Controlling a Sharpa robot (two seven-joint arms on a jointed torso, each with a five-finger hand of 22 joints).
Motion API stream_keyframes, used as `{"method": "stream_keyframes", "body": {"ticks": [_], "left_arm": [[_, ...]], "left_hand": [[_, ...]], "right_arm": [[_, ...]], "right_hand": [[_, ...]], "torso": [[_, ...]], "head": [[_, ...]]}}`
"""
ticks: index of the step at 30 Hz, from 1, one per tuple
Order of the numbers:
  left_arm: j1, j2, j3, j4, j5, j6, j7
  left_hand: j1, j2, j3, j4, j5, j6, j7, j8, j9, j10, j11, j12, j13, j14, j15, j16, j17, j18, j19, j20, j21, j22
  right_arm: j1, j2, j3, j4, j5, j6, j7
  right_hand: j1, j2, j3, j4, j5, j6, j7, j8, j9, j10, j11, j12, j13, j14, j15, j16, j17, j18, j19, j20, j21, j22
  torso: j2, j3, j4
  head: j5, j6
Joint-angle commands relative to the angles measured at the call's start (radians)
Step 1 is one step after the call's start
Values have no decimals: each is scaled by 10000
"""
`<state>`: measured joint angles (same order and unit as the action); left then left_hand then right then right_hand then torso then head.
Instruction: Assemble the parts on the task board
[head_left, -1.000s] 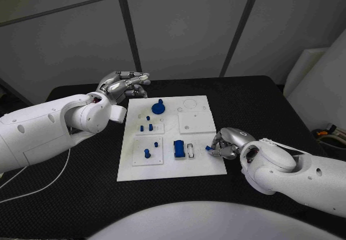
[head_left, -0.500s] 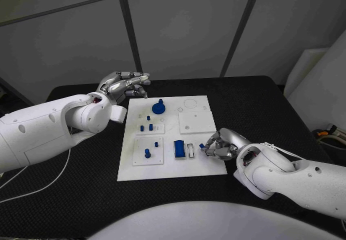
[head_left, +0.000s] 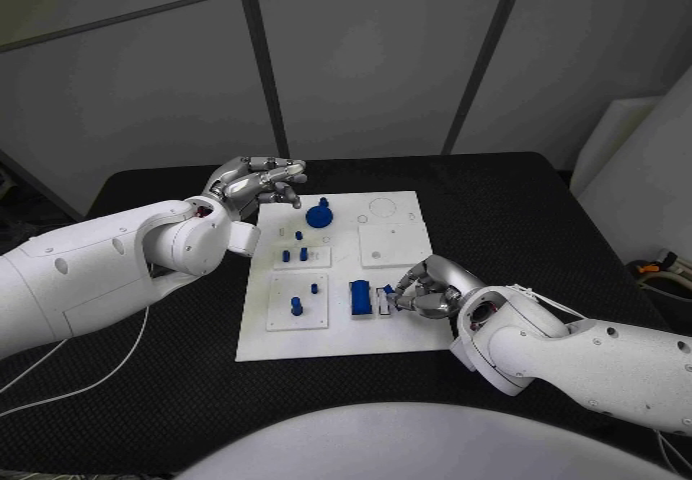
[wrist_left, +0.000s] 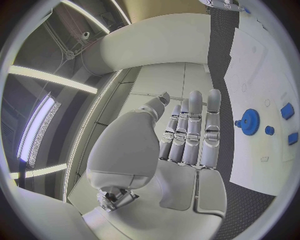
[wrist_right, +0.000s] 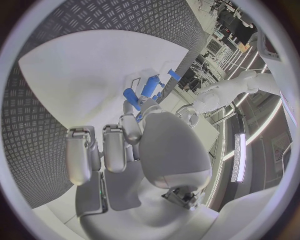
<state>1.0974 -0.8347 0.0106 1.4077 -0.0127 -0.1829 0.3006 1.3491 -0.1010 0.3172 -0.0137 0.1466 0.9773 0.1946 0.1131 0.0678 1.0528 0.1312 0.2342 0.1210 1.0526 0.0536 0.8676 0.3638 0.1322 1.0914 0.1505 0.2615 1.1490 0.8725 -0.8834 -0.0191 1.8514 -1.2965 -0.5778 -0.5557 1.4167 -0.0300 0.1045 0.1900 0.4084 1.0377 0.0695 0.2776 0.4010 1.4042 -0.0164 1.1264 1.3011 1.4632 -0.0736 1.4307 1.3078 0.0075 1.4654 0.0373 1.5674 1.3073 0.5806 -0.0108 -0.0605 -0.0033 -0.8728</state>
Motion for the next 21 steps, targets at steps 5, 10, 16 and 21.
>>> {"method": "stream_keyframes", "body": {"ticks": [5,10,16,21], "left_arm": [[-121,109,4,-40,4,147,62],[-143,102,5,-40,4,135,60],[-151,73,5,-10,3,130,63],[-152,45,6,13,3,126,70]], "left_hand": [[-51,74,-42,3,-3,-67,28,43,4,-69,-13,39,11,-17,20,24,-9,480,76,26,-51,-10],[-76,85,-63,26,-3,-69,24,53,5,-73,-13,56,12,-21,23,30,-22,480,77,29,-61,-19],[-76,85,-63,26,-3,-69,24,53,5,-73,-13,56,12,-21,23,30,-22,480,77,29,-61,-19],[-76,85,-63,26,-3,-69,24,53,5,-73,-13,56,12,-21,23,30,-22,480,77,29,-61,-19]], "right_arm": [[47,294,10,-274,357,333,19],[68,416,10,-419,369,533,-108],[78,505,11,-565,330,744,-376],[80,541,11,-625,228,884,-534]], "right_hand": [[-205,-70,367,-215,78,224,-98,31,342,104,-2,-17,9,630,-68,50,129,-75,1054,-52,34,2635],[-354,-121,385,-140,95,277,-118,53,378,120,-16,-11,15,630,-77,48,130,-75,1054,-58,34,2635],[-527,-152,416,-47,101,406,-182,132,453,159,-63,11,28,619,-111,17,81,-75,1054,-81,34,2635],[-612,-166,435,-4,95,469,-220,180,498,199,-94,61,58,619,-135,17,90,-75,1054,-102,34,2635]], "torso": [[-7,5,-3],[-5,-9,0],[-3,-9,-13],[-2,0,-16]], "head": [[-7,2],[2,2],[22,2],[28,2]]}}
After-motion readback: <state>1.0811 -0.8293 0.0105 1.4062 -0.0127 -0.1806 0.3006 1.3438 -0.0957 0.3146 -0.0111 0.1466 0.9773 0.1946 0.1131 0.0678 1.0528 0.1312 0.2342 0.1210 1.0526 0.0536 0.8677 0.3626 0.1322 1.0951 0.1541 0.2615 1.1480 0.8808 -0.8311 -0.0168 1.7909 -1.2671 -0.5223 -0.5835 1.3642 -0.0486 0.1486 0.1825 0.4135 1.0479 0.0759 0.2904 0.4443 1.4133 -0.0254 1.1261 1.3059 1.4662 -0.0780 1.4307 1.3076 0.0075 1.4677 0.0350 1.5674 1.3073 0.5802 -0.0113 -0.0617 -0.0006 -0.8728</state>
